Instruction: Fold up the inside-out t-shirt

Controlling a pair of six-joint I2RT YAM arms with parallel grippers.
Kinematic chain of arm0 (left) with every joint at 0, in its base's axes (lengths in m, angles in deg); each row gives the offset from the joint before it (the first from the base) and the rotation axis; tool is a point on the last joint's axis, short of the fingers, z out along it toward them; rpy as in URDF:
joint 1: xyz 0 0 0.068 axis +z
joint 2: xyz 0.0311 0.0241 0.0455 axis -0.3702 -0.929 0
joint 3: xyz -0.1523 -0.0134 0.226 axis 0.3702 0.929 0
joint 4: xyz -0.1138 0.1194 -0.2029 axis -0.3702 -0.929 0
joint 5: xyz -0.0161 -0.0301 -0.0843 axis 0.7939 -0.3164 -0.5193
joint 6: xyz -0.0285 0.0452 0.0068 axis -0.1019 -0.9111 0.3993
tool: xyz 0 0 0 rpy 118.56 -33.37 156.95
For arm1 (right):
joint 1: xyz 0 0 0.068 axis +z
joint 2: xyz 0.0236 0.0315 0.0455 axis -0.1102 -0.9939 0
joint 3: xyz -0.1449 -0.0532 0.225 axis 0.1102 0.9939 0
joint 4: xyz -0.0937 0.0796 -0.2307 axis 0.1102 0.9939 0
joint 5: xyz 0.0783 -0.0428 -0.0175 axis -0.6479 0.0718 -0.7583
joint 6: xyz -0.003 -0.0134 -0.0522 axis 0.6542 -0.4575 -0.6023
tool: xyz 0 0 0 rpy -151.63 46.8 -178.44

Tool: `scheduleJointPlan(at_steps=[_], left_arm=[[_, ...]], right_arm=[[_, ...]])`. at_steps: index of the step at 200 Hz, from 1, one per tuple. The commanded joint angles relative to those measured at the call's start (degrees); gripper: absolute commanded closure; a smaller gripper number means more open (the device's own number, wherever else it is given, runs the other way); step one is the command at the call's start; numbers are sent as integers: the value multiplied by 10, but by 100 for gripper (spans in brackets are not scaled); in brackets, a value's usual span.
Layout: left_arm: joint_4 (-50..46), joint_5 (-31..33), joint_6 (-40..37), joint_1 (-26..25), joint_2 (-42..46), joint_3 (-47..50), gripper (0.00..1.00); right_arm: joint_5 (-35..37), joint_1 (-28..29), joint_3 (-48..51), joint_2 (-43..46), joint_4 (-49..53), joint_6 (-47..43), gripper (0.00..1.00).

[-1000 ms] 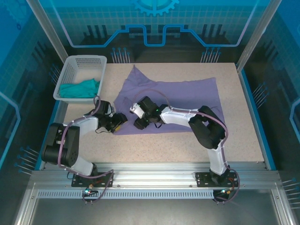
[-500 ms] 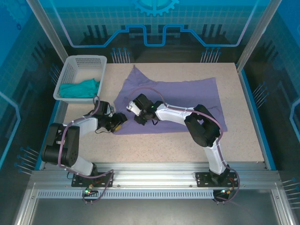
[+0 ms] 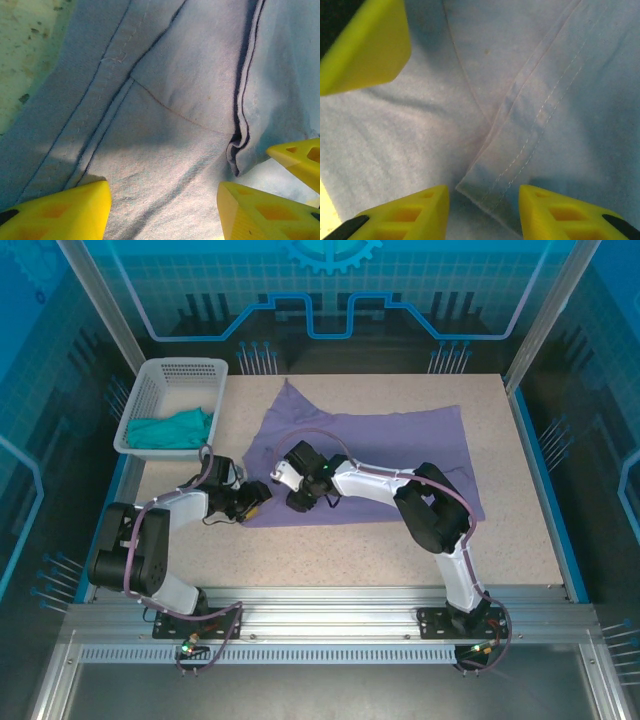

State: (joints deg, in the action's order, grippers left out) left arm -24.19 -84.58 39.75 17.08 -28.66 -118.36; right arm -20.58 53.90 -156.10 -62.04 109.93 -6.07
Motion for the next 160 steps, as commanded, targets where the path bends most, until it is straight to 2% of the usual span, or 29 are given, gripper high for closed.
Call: scheduleJointPlan(at_steps=[1, 17, 46, 87, 106, 160], left_arm=[[-17, 5, -14, 7, -9, 14, 40], [-18, 6, -15, 6, -10, 14, 40], [-19, 5, -16, 7, -11, 14, 40], [-16, 5, -16, 7, -14, 13, 40], [-15, 4, -17, 7, -15, 14, 40], [-14, 1, -18, 7, -16, 13, 40]], right_arm=[[-10, 4, -38, -17, 41, -23, 57], [-3, 4, -51, -30, 51, -23, 58], [-1, 5, -63, -42, 58, -26, 65], [-8, 7, -71, -49, 76, -50, 57], [-2, 8, -91, -63, 95, -52, 57], [7, 8, -98, -73, 94, -42, 79]])
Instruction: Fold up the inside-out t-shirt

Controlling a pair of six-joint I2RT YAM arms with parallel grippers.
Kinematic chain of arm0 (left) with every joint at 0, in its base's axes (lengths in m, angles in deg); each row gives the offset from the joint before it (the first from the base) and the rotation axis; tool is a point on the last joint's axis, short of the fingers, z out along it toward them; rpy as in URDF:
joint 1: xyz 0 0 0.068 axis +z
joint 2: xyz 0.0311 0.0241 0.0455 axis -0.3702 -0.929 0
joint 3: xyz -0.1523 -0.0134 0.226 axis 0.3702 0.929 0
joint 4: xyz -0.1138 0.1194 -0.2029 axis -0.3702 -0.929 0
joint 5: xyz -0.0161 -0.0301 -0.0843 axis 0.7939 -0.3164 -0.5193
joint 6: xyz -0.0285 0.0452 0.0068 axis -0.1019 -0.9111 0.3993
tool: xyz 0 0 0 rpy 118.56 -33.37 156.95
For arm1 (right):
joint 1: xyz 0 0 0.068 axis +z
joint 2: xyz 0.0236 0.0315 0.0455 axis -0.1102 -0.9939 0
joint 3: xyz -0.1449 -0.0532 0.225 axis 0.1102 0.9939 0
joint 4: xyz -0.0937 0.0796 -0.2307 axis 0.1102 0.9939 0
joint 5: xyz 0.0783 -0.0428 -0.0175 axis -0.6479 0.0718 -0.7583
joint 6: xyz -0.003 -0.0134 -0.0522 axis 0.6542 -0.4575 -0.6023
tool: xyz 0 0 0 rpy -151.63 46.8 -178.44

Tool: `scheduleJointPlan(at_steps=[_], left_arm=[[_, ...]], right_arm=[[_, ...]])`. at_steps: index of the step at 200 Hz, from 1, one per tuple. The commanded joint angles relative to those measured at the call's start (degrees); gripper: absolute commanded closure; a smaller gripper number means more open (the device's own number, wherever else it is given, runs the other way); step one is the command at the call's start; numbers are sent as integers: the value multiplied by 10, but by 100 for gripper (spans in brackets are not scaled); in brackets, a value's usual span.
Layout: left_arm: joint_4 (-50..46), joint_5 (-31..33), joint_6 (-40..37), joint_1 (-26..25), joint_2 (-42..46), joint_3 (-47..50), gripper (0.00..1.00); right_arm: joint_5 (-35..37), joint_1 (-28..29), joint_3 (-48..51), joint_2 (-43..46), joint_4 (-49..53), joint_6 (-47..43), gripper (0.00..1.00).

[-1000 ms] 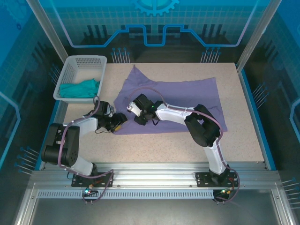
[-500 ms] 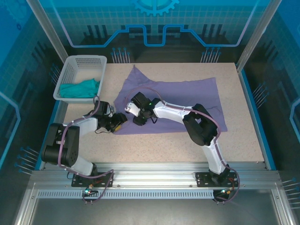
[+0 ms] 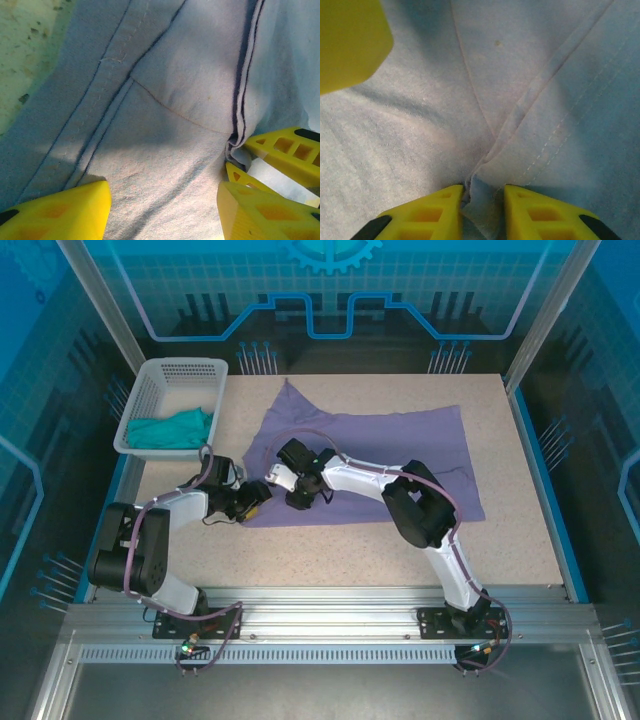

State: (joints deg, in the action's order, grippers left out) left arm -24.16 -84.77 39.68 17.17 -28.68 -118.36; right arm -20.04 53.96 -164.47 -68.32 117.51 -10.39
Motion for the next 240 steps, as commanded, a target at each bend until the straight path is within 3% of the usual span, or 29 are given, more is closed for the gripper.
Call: scheduleJointPlan(at_steps=[1, 68, 94, 139, 172, 199, 211, 240], left_arm=[[-14, 3, -17, 6, -16, 13, 40], [-18, 10, -21, 6, -21, 19, 40], [-20, 16, -23, 6, -20, 19, 40], [-21, 20, -25, 6, -22, 19, 40], [-21, 22, -25, 6, -20, 21, 40], [-20, 22, -25, 6, -22, 19, 40], [-24, 22, -27, 6, -21, 17, 40], [-26, 26, -26, 6, -15, 15, 40]], right_arm=[[2, 8, -14, -10, 17, 1, 80], [17, -5, 20, 37, -42, 60, 93], [-7, -25, 27, 62, -59, 98, 96], [-65, -79, 24, 79, -78, 176, 96], [-38, -149, -24, 37, -18, 307, 97], [-84, -212, -58, -9, 23, 398, 78], [-94, -224, -41, -1, 4, 401, 66], [-101, -236, 8, 53, -37, 381, 54]])
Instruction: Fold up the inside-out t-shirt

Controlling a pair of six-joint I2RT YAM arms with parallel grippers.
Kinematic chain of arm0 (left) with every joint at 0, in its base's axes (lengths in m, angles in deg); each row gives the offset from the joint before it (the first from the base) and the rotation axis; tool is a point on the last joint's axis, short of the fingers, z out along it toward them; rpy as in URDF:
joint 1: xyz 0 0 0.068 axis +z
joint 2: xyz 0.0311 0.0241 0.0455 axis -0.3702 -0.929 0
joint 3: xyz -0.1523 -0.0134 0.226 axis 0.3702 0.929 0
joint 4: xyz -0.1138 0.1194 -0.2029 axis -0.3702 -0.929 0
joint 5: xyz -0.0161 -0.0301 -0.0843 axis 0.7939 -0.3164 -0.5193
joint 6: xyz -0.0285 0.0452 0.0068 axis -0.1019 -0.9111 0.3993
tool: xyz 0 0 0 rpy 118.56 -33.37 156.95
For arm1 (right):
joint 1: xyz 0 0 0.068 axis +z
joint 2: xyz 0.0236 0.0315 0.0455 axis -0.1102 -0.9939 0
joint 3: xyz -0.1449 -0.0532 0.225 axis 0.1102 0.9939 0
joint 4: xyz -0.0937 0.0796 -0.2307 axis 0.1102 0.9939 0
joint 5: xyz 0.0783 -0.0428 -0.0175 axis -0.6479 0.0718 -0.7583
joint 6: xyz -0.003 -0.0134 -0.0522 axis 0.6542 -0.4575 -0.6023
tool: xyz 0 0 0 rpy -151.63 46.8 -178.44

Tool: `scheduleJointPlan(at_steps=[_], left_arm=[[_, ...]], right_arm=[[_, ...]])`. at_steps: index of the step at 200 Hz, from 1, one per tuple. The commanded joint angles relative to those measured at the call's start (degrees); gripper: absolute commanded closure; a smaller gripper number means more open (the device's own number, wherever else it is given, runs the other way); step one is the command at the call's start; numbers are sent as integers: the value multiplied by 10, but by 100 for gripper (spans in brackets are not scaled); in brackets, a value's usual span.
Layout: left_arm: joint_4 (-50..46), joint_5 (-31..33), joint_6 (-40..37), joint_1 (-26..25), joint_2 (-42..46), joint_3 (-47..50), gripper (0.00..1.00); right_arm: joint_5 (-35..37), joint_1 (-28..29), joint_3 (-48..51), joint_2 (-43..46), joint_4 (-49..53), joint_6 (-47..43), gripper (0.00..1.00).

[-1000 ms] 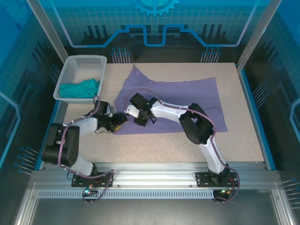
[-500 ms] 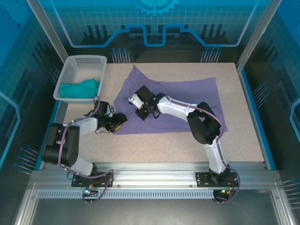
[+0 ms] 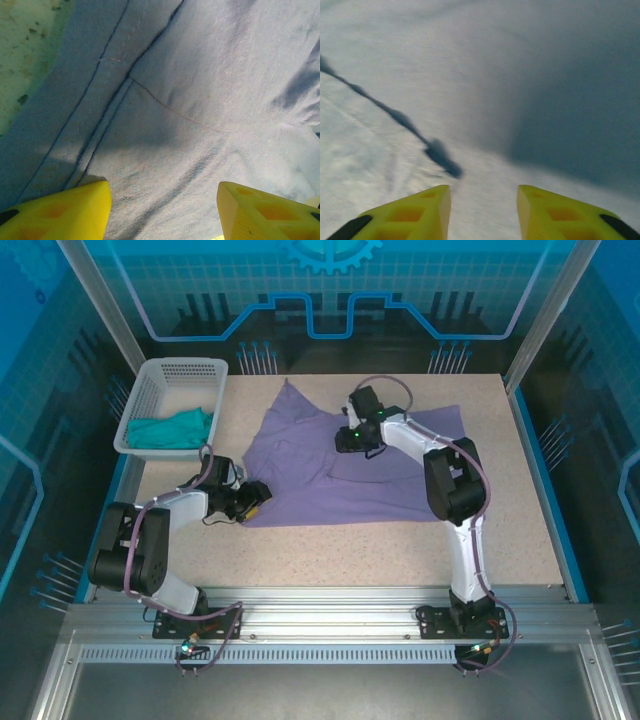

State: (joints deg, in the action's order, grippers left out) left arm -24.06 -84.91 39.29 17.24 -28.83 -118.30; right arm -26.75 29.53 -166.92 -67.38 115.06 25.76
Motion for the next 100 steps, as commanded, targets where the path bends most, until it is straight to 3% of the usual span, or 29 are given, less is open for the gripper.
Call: scheduleJointPlan(at_steps=[1, 65, 100], left_arm=[[-27, 27, -21, 5, -13, 14, 40], [-35, 32, -10, 1, 55, -1, 36], [-31, 33, -15, -37, 80, -29, 35]], right_arm=[[-34, 7, 34, 46, -13, 19, 54], [-35, 6, 198, 187, 22, -39, 52], [-31, -59, 276, 246, 74, -32, 51]])
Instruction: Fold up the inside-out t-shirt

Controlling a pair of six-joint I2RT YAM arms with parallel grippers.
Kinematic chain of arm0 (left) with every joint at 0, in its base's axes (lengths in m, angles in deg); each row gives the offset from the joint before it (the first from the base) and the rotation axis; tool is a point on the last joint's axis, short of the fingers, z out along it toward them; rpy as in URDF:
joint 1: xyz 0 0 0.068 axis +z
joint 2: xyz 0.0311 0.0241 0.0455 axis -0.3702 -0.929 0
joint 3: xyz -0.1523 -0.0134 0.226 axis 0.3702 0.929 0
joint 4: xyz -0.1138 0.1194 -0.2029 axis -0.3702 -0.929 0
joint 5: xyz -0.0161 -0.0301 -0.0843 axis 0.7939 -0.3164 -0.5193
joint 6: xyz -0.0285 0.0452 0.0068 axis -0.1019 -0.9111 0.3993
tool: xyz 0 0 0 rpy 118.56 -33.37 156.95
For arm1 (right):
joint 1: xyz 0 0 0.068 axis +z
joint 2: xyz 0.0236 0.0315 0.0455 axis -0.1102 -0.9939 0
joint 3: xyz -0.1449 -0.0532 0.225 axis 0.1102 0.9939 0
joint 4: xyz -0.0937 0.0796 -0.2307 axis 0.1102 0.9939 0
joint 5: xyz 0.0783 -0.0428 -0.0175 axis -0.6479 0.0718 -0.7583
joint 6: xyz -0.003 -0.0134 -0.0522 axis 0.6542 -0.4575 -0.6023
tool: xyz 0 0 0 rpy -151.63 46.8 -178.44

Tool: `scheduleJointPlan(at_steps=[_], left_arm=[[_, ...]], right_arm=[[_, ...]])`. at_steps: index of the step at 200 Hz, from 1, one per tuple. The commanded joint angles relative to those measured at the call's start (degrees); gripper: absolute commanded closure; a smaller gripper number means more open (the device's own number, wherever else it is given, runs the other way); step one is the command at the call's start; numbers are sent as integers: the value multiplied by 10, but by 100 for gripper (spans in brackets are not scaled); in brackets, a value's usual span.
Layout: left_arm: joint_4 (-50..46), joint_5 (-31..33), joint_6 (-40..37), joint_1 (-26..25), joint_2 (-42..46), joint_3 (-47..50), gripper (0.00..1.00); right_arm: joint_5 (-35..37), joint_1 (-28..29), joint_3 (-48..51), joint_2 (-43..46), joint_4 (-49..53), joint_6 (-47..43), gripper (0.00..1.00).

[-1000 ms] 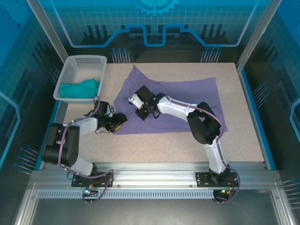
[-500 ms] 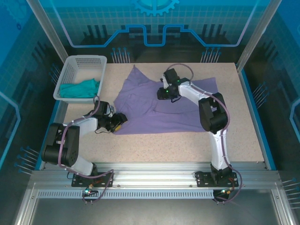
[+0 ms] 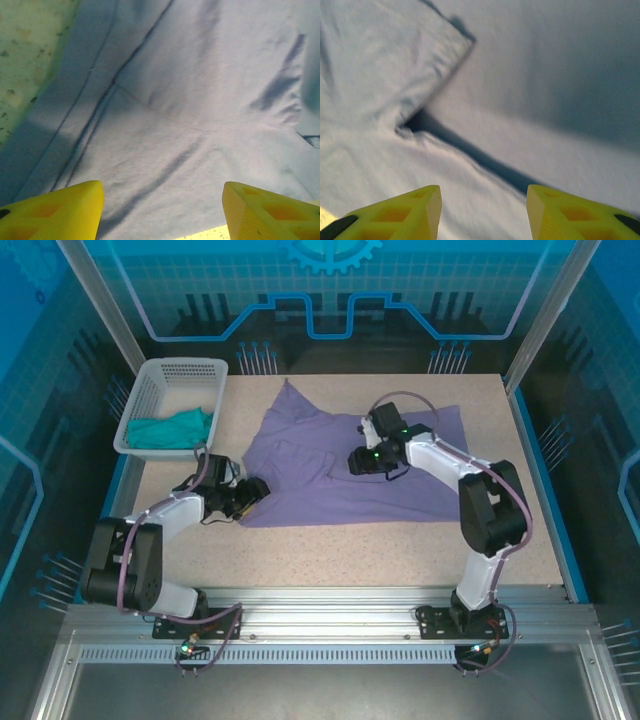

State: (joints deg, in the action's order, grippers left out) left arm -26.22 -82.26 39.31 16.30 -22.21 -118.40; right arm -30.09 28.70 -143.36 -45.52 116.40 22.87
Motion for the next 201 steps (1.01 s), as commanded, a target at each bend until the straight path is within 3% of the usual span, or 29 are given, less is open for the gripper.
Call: scheduleJointPlan(at_steps=[1, 31, 64, 101, 123, 142, 168, 201], left_arm=[[-9, 6, -15, -29, 12, -29, 35], [6, -17, -11, -69, -52, -77, 35], [15, -29, -3, -75, -126, -98, 34], [-5, -19, -10, -74, -130, -48, 35], [-27, -6, 1, -74, -63, 18, 35], [-53, 17, 10, -74, 15, 42, 35], [-62, 58, -10, -73, 59, -7, 34], [7, 70, -7, -50, -38, -137, 34]], right_arm=[[3, -53, 41, 28, 63, -2, 51], [-3, -142, 84, 37, 103, 25, 48], [-56, -218, 117, 28, 133, 25, 45], [-74, -215, 175, 54, 149, 43, 42], [-109, -236, 245, 120, 133, 74, 42], [-77, -246, 283, 208, 118, 104, 38], [-20, -238, 269, 278, 65, 103, 21], [36, -238, 193, 223, -40, 89, 14]])
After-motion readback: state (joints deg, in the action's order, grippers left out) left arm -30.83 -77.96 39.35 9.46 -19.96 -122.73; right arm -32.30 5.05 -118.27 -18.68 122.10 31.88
